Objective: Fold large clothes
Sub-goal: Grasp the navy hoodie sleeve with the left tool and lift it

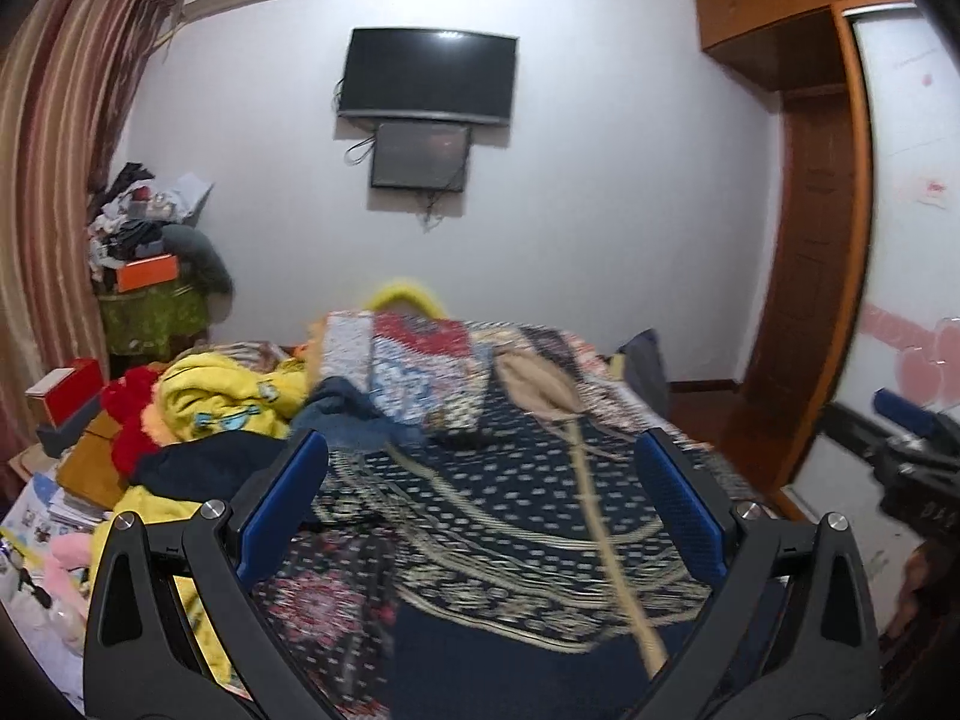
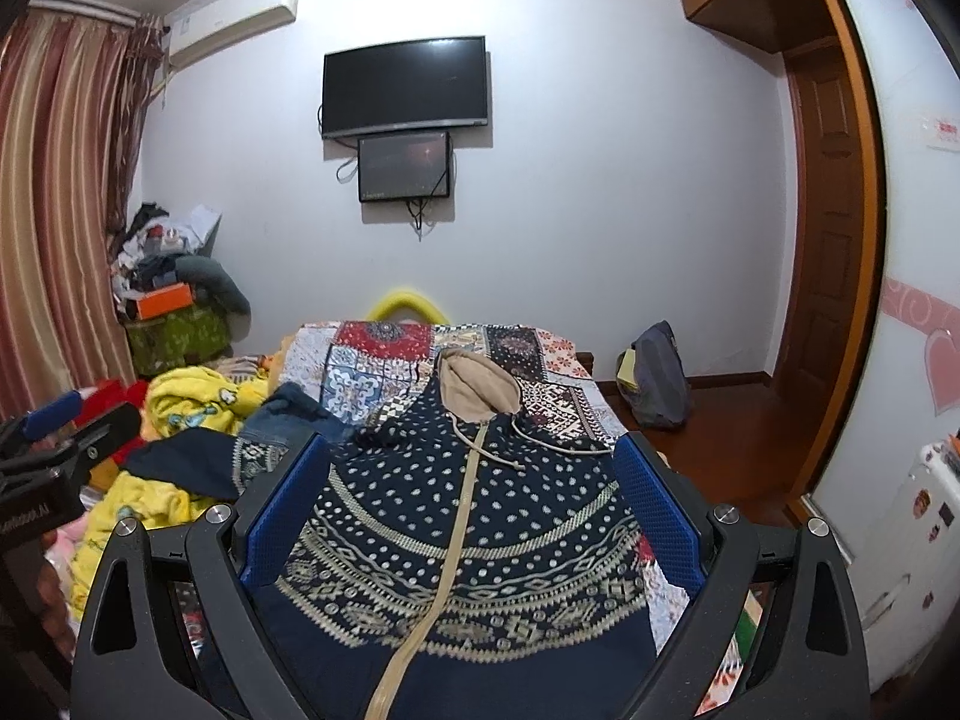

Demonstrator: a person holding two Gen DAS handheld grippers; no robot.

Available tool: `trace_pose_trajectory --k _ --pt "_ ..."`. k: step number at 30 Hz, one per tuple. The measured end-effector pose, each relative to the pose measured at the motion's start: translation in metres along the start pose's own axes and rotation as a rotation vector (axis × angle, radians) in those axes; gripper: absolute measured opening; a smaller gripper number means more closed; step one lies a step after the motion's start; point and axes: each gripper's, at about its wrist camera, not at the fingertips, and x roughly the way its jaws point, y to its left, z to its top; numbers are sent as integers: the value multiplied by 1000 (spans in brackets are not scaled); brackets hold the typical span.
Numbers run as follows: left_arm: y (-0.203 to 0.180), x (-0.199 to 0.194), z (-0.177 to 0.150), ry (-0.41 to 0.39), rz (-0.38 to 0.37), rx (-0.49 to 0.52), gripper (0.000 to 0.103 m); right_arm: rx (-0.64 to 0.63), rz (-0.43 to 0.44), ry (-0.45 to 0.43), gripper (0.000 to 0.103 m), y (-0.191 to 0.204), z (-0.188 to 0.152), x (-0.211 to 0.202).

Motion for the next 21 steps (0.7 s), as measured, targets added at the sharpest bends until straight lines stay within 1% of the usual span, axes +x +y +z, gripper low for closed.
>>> trace_pose_trajectory --k 4,8,13,14,15,19,21 --pt "38 40 -2 64 37 -24 103 -34 -7 40 94 3 3 34" --pt "84 81 -11 124 128 -48 103 -59 -11 105 94 6 2 76" --pt "147 134 -34 275 205 -86 103 -91 -21 210 94 4 -4 132" --pt "157 141 -39 297 211 -96 103 -102 -27 226 94 5 -4 142" --pt "175 152 -46 332 214 -124 103 -117 -33 242 94 5 -5 151" --pt "224 177 -68 418 206 -235 102 -159 -44 307 94 5 -8 194" --pt "247 188 -78 459 193 -294 97 -159 -39 338 94 5 -11 210"
